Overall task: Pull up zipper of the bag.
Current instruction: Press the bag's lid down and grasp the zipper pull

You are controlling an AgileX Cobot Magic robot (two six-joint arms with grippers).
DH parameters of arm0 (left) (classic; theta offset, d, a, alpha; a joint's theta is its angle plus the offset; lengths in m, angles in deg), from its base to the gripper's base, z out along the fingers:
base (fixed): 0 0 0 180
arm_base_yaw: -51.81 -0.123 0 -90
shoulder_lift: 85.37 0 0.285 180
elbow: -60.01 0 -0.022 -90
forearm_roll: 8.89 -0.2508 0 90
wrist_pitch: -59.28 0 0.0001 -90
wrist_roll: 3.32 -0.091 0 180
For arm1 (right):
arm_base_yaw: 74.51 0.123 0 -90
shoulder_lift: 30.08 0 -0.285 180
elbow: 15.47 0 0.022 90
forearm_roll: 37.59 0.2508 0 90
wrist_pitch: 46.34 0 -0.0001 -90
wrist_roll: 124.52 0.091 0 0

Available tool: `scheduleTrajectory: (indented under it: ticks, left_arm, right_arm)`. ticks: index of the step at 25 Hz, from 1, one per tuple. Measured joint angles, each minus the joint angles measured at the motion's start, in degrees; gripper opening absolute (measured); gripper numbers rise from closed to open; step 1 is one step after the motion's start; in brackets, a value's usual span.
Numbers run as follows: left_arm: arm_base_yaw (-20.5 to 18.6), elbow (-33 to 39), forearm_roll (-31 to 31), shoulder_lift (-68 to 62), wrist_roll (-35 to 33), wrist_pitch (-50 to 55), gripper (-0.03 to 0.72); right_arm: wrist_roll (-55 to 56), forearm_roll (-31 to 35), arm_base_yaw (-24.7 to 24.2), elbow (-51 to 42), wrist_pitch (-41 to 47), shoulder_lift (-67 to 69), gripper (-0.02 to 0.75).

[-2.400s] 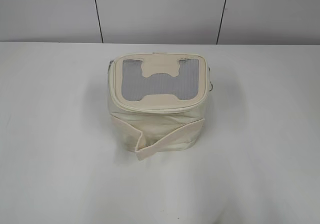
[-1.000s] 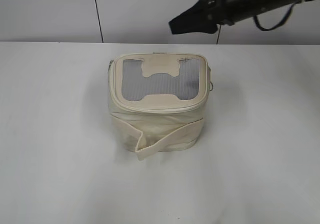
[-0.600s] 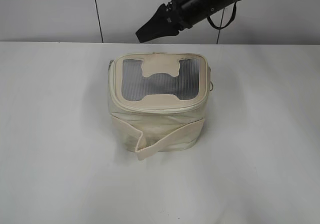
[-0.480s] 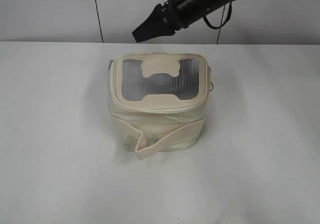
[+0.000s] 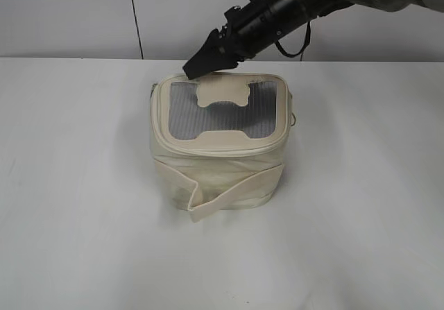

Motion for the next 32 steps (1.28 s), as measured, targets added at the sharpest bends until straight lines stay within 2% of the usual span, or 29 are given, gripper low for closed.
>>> scheduleTrajectory:
  ticks: [6,8,12,16,19,22,25,29,31,32]
  left_arm:
    - [0.0,0.0,0.0,0.0,0.0,0.0,0.237]
    - [0.0,0.0,0.0,0.0,0.0,0.0,0.237]
    - [0.0,0.0,0.0,0.0,0.0,0.0,0.237]
    - [0.0,-0.78,0.32,-1.2,-0.07,-2.09,0.237]
    - [0.0,-1.89,2.4,-7.87,-4.26,-12.45,0.249]
    - [0.0,-2.07,11.2,-19.16,-12.65,-24.23,0.283]
    - [0.0,-2.18,27.0,-34.41,-27.45,-30.11,0.306]
    - [-0.08,-4.7,51.52,-57.94,-57.22,-31.27,0.312]
    - [-0.73,-8.72,62.42,-67.77,-70.54,-26.43,0.312]
    - [-1.41,-10.85,66.28,-73.1,-75.01,-22.63,0.312]
  right_arm:
    - [0.11,0.23,0.0,0.05,-0.71,2.17,0.399]
    - [0.17,0.47,0.0,0.05,-0.57,2.24,0.328]
    - [0.22,0.62,0.06,0.05,0.26,2.24,0.069]
    - [0.29,0.54,0.06,0.05,0.42,2.3,0.05]
    - [0.29,0.54,0.06,0.05,0.42,2.3,0.05]
    - [0.47,0.54,0.06,0.05,0.42,2.3,0.05]
    - [0.47,0.54,0.06,0.05,0.42,2.3,0.049]
    - [0.54,0.6,0.06,0.05,0.59,2.3,0.049]
    - [0.54,0.6,0.06,0.05,0.65,2.3,0.049]
    - [0.54,0.6,0.06,0.05,0.72,2.3,0.049]
